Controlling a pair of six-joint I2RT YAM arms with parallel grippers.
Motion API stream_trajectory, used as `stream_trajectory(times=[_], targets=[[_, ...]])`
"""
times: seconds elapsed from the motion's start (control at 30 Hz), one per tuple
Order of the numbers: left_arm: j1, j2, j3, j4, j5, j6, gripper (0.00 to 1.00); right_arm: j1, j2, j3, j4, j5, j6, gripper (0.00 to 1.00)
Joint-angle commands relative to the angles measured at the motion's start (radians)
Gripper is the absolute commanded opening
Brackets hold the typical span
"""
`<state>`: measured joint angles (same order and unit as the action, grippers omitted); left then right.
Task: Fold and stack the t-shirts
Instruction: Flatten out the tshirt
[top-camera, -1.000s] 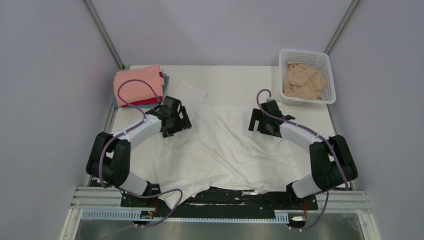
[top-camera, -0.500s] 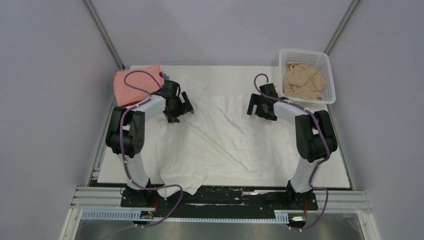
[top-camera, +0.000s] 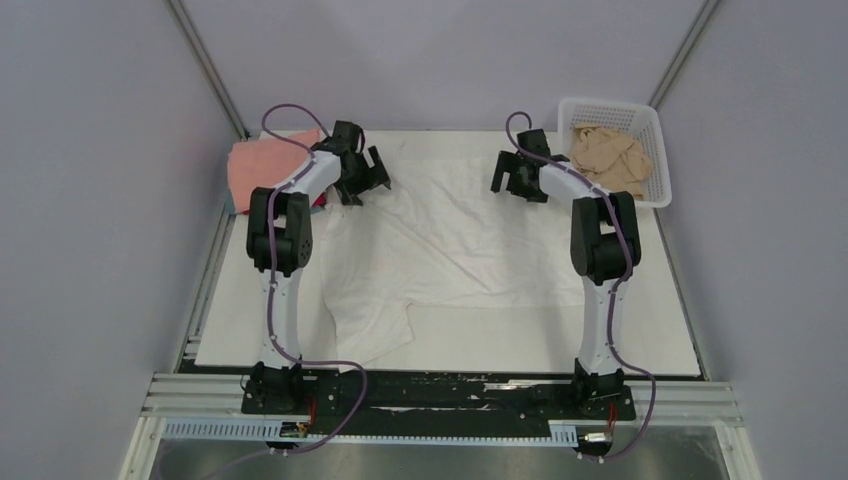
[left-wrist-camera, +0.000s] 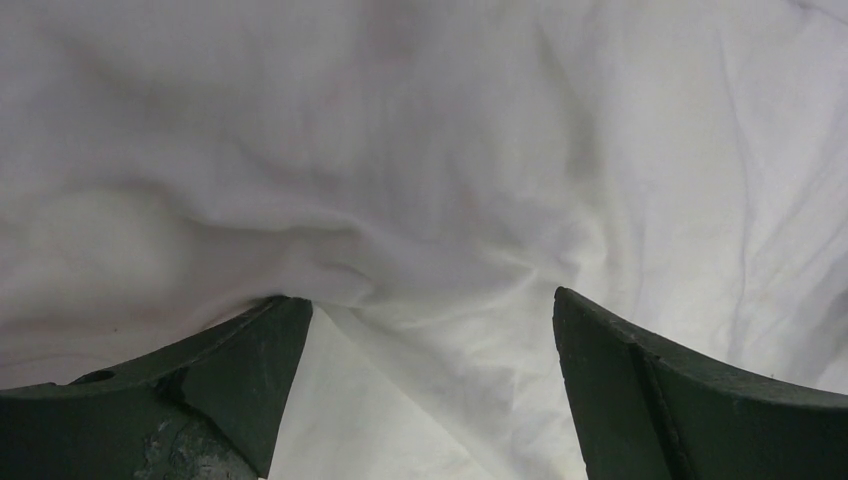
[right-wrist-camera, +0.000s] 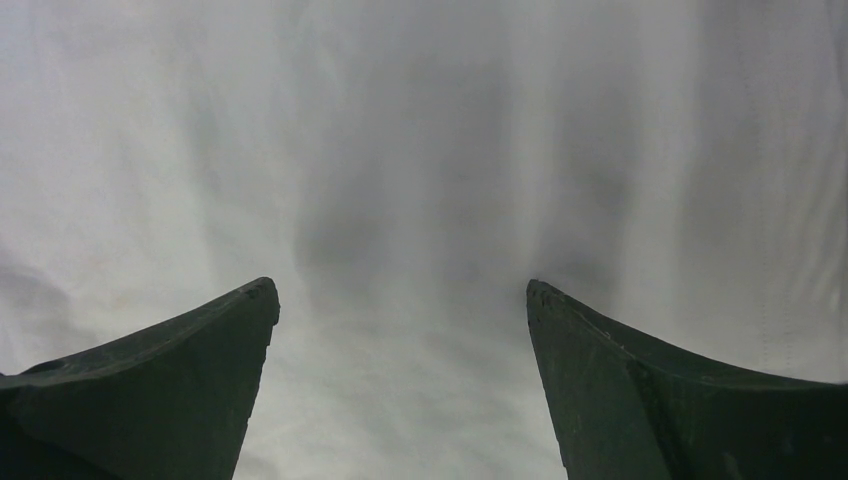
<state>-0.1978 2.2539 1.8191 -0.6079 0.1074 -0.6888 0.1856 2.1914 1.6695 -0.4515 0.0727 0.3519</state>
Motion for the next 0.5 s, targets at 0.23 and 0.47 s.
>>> stream_trajectory(times=[0.23, 0.47], targets=[[-0.028, -0.232, -0.078, -0.051, -0.021, 0.074, 1.00, 0.043, -0.251, -0.095, -0.082, 0.000, -0.045, 1.00], [-0.224, -0.697, -0.580, -0.008, -0.173, -0.021, 1.00, 0.073, -0.650, -0.505, -0.051, 0.033, 0.064, 1.00]])
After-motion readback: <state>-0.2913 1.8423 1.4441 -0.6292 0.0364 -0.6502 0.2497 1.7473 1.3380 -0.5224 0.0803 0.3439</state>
